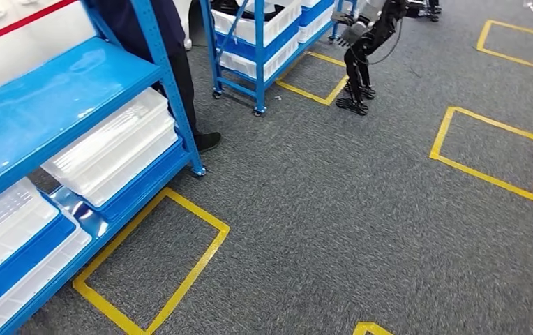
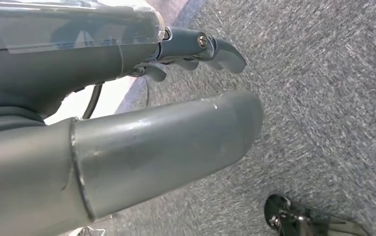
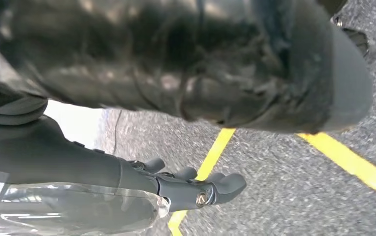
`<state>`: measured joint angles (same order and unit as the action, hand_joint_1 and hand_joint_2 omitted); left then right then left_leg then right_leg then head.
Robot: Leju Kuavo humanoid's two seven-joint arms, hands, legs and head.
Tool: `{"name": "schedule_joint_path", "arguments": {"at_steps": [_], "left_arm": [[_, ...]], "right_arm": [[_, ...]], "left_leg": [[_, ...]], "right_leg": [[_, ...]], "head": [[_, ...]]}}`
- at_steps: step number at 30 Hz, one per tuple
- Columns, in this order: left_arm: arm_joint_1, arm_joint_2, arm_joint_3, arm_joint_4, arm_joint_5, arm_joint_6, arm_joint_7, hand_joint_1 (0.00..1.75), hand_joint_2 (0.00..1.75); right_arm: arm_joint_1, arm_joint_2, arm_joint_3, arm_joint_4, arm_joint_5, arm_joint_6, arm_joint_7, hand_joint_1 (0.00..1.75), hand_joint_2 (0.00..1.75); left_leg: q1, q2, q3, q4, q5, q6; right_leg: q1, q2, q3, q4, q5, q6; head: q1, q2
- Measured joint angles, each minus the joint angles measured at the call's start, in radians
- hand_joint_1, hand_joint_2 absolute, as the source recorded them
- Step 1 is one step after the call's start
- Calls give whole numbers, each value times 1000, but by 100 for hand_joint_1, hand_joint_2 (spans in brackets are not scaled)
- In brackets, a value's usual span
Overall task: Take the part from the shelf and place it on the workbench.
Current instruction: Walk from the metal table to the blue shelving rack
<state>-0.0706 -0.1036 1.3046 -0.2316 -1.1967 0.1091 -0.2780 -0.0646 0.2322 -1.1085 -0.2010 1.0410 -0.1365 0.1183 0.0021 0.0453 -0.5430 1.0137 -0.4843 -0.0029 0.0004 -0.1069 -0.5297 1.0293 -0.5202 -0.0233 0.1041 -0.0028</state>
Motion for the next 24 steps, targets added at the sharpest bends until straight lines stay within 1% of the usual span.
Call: {"name": "schedule_joint_path", "arguments": {"at_steps": [1,2,3,4,5,6,7,8,9,10,11,12,13,14,15,18,20,21,22,23,24], "left_arm": [[2,0,0,0,0,0,0,0,0],[4,0,0,0,0,0,0,0,0],[6,0,0,0,0,0,0,0,0],[5,0,0,0,0,0,0,0,0],[4,0,0,0,0,0,0,0,0],[2,-1,0,0,0,0,0,0,0],[1,-1,0,0,0,0,0,0,0],[0,-1,0,0,0,0,0,0,0],[0,-1,0,0,0,0,0,0,0],[0,-1,0,0,-3,0,0,0,0],[0,-1,-1,0,-11,0,0,0,0],[0,-2,-5,0,-24,1,0,0,0],[0,-2,-10,0,-38,2,0,0,0],[0,-2,-15,0,-50,2,0,0,0],[0,-2,-19,0,-56,3,0,0,0],[0,-2,-21,0,-59,3,-1,0,0],[2,-2,-26,0,-64,5,-1,0,0],[3,-4,-32,0,-67,5,-2,0,0],[4,-5,-39,0,-70,4,-3,0,0],[4,-6,-44,0,-70,2,-5,0,0],[3,-7,-48,0,-71,-1,-6,0,0]], "right_arm": [[-3,0,0,0,0,0,0,0,0],[-5,0,0,0,0,0,0,0,0],[-6,0,0,0,0,0,0,0,0],[-5,0,0,0,0,0,0,0,0],[-4,0,0,0,0,0,0,0,0],[-2,0,0,0,0,0,0,0,0],[-1,0,0,0,0,0,0,0,0],[1,-1,0,0,0,0,0,0,0],[2,-1,0,0,0,0,0,0,0],[2,-1,0,0,0,1,1,0,0],[3,-1,0,0,0,2,2,0,0],[4,-1,0,0,-1,5,4,0,0],[5,-1,0,0,-2,7,5,0,0],[5,-1,0,0,-4,9,6,0,0],[5,-1,0,0,-5,9,7,0,0],[5,-1,0,0,-6,9,7,0,0],[1,-1,0,0,-9,9,6,0,0],[-1,-1,0,0,-11,10,6,0,0],[-2,0,0,0,-13,10,6,0,0],[-1,0,0,0,-13,10,5,0,0],[1,0,0,0,-14,10,5,0,0]], "left_leg": [[-1,-9,-2,-4,3,5],[1,-17,1,-10,8,10],[4,-25,5,-17,14,16],[8,-32,8,-25,20,23],[11,-40,9,-29,24,28],[11,-47,6,-29,26,31],[11,-56,3,-27,27,32],[11,-66,1,-25,27,32],[12,-76,0,-23,27,31],[12,-89,0,-20,26,30],[14,-99,0,-16,24,27],[14,-109,-2,-10,21,22],[14,-117,-4,-4,18,16],[13,-120,-7,2,16,12],[12,-122,-9,5,14,9],[12,-124,-10,7,13,7],[13,-127,-13,5,15,1],[14,-112,-27,30,0,-8],[16,-96,-50,74,-24,-16],[18,-78,-82,139,-57,-23],[18,-59,-121,218,-92,-29]], "right_leg": [[-1,-6,2,-2,1,5],[-3,-3,5,0,-2,11],[-5,15,3,10,-11,17],[-6,41,-8,38,-32,23],[-8,71,-31,87,-63,27],[-9,93,-62,151,-97,30],[-11,102,-95,217,-124,32],[-13,105,-118,262,-134,35],[-16,106,-125,272,-122,38],[-19,108,-113,242,-92,40],[-23,113,-84,179,-52,41],[-26,123,-55,111,-22,41],[-27,133,-31,57,-2,41],[-26,142,-18,25,5,40],[-25,147,-15,15,2,38],[-23,146,-16,14,4,37],[-21,141,-19,17,6,30],[-21,133,-19,13,7,17],[-20,122,-18,10,7,5],[-18,112,-16,6,6,-6],[-16,101,-14,2,4,-16]], "head": [[0,0],[0,0],[0,0],[0,0],[0,0],[0,0],[0,0],[1,0],[0,0],[0,0],[1,0],[0,0],[1,0],[1,0],[1,0],[1,0],[0,0],[0,0],[0,0],[0,0],[0,0]]}}
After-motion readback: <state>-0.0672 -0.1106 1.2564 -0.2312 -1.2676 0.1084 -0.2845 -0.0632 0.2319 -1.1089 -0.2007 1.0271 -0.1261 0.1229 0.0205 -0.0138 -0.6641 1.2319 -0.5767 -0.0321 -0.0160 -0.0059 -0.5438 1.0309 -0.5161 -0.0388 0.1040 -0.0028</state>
